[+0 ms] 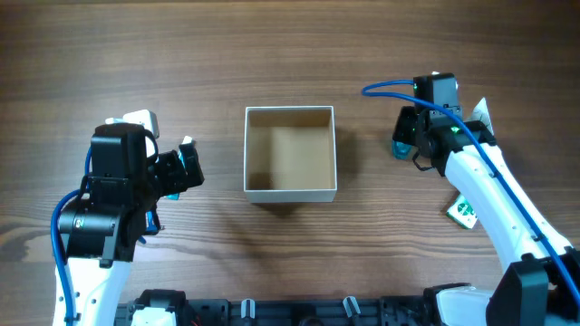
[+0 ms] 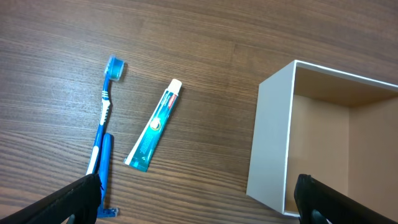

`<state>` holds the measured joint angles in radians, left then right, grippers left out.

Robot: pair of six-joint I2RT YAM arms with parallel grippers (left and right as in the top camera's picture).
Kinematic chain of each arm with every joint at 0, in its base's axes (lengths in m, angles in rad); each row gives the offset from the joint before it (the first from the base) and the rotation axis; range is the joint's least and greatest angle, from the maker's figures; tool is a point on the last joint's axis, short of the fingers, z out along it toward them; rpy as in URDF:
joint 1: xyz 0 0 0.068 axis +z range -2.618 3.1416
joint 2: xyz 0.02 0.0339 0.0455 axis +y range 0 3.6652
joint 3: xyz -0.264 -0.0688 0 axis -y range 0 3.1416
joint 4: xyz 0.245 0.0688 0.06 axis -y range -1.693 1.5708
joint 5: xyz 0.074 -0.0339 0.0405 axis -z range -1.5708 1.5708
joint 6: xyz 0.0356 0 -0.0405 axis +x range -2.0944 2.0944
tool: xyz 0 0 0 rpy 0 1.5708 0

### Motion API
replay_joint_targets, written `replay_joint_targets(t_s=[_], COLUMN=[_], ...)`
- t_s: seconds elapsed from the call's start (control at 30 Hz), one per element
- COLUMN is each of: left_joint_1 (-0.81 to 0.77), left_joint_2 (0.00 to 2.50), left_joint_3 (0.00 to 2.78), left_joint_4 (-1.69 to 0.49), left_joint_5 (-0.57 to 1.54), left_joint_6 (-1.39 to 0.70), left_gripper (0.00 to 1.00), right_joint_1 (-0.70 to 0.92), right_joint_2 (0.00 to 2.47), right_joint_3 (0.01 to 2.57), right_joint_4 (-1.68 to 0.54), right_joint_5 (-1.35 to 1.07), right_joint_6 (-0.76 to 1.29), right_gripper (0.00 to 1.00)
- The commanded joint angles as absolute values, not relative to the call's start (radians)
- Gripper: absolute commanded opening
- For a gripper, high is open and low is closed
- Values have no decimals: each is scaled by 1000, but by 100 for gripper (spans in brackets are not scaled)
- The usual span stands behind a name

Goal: Pack container
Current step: 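Carry the Listerine bottle into the white box and release it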

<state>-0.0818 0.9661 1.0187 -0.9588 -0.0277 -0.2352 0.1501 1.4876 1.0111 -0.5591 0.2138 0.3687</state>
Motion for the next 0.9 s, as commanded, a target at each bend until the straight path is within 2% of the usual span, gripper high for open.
replay_joint_targets(t_s=[0.0, 0.2, 0.33, 0.43, 0.67, 0.87], left_joint_1=[-75, -75, -75, -75, -74, -73], left_joint_2=[967, 967, 967, 967, 967, 980], left_joint_3=[1036, 1036, 1036, 1036, 1036, 1036], left_joint_4=[-958, -958, -955, -955, -956, -1000], left_joint_5=[-11, -12, -12, -12, -52, -235], left_joint_6=[-247, -247, -248, -248, -248, -288], left_gripper=[100, 100, 100, 100, 100, 100], right_joint_1=[156, 192, 279, 360, 603, 726], right_joint_2=[1491, 1385, 1317, 1323, 1424, 1607], right_joint_3=[1027, 1092, 1345, 1504, 1640, 1658], right_joint_4=[-551, -671, -918, -1004, -981, -913], right_joint_5=[235, 232, 233, 233, 252, 271], right_joint_6=[335, 281, 281, 284, 372, 409], right_gripper=[4, 4, 4, 4, 4, 4])
